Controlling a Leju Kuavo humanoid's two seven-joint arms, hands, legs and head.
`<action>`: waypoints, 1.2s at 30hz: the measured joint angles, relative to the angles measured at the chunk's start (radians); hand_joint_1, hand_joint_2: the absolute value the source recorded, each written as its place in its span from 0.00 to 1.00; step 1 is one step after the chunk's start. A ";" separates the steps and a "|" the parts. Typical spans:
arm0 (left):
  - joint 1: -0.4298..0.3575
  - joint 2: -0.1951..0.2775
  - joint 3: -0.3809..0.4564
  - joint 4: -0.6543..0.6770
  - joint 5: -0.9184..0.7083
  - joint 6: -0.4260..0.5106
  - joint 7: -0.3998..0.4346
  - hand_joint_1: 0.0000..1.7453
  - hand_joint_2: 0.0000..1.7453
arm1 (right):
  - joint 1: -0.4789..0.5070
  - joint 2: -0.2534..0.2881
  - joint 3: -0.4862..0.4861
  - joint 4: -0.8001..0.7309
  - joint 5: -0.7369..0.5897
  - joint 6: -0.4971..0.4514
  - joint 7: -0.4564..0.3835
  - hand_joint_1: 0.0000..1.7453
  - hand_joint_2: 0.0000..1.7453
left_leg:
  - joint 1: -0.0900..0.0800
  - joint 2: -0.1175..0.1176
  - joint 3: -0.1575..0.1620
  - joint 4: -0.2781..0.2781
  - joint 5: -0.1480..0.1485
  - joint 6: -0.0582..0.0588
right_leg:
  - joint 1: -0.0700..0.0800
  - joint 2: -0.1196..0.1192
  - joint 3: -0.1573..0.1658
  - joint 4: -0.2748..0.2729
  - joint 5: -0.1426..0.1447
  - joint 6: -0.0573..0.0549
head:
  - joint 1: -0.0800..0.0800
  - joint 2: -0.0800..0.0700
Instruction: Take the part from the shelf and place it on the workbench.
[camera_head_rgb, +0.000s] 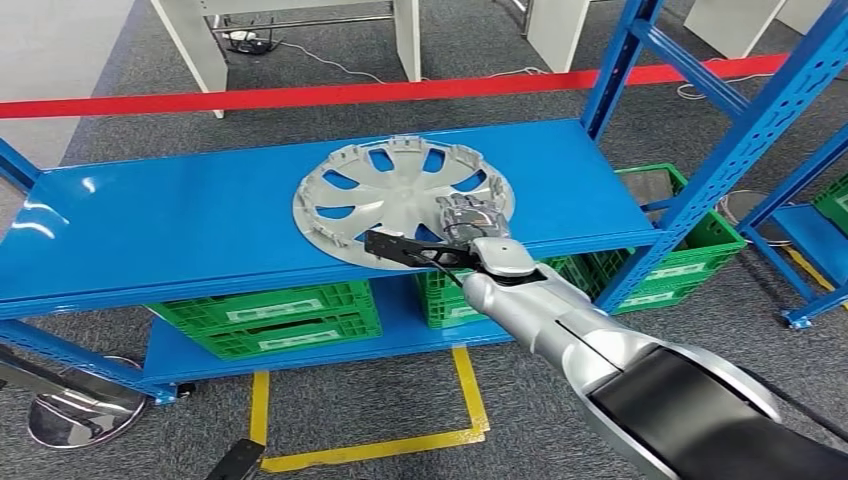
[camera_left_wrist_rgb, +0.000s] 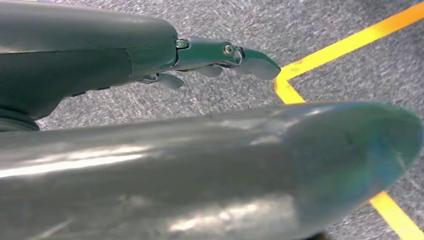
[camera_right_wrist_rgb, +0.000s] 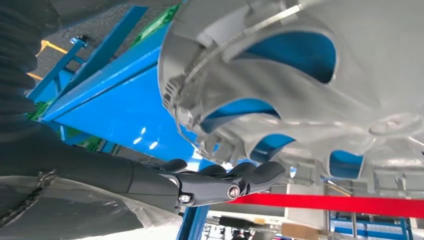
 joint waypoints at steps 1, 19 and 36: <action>0.001 0.000 0.000 0.000 0.000 0.000 0.000 0.00 0.00 | 0.003 0.000 0.000 0.000 0.000 0.000 0.000 0.00 1.00 | 0.000 0.000 -0.006 0.013 0.006 -0.002 | 0.000 0.000 0.000 0.001 0.000 0.000 | 0.000 0.000; 0.002 -0.001 0.000 0.000 0.000 0.003 -0.001 0.00 0.00 | 0.009 0.000 -0.006 0.001 0.004 0.000 -0.003 0.00 1.00 | 0.001 0.000 0.118 -0.265 0.129 0.050 | 0.003 0.000 -0.085 0.156 -0.042 0.041 | 0.009 0.000; 0.001 0.001 0.000 0.001 0.003 -0.004 -0.004 0.00 0.00 | 0.009 0.002 -0.006 0.001 0.009 0.001 -0.011 0.00 1.00 | -0.003 0.001 0.097 -0.219 0.130 0.012 | 0.004 0.005 -0.001 0.010 -0.007 0.011 | 0.002 0.000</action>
